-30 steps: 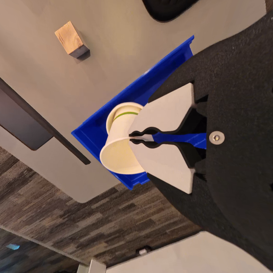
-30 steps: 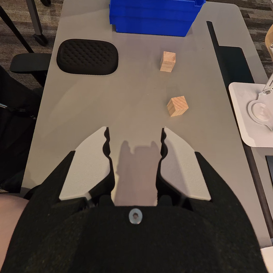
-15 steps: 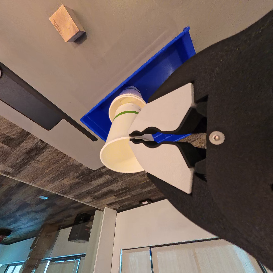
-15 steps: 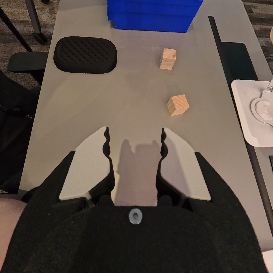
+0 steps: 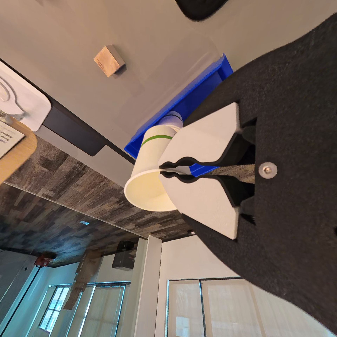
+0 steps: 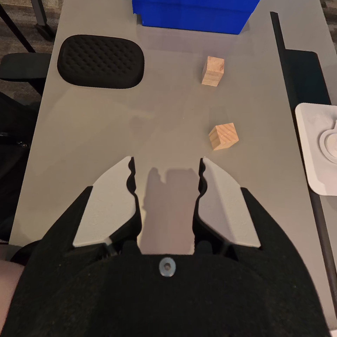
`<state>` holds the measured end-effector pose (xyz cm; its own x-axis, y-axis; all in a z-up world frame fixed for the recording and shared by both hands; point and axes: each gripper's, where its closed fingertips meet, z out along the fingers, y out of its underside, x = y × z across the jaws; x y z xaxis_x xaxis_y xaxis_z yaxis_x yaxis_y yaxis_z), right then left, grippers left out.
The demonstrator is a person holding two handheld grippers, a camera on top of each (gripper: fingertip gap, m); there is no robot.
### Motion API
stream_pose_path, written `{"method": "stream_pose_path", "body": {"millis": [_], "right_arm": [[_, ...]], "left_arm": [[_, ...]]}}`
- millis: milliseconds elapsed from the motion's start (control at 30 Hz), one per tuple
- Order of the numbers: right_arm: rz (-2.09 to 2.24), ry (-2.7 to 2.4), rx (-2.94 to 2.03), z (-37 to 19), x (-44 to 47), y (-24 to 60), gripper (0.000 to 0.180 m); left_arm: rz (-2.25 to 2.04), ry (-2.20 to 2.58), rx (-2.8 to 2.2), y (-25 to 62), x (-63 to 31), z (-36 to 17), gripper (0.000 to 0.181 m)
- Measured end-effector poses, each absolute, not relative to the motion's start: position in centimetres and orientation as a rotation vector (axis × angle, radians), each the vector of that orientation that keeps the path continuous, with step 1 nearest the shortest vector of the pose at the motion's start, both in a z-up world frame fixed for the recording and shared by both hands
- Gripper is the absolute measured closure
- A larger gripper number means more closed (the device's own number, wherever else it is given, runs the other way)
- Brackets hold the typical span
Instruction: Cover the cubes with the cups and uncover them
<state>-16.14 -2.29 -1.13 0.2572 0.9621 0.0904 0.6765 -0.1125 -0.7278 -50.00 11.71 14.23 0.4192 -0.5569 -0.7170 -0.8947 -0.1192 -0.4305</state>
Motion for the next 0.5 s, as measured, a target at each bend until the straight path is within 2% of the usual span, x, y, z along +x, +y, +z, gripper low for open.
{"method": "stream_pose_path", "body": {"millis": [333,500], "right_arm": [[0.579,-1.257,-1.628,3.1,-21.7,1.4,0.107],[0.664,-1.074,-1.51,5.9,-25.2,2.1,0.088]], "left_arm": [[0.192,1.389,-1.682,6.2,-40.8,16.5,0.178],[-0.008,1.5,-1.581,2.0,-34.4,16.0,0.178]]}}
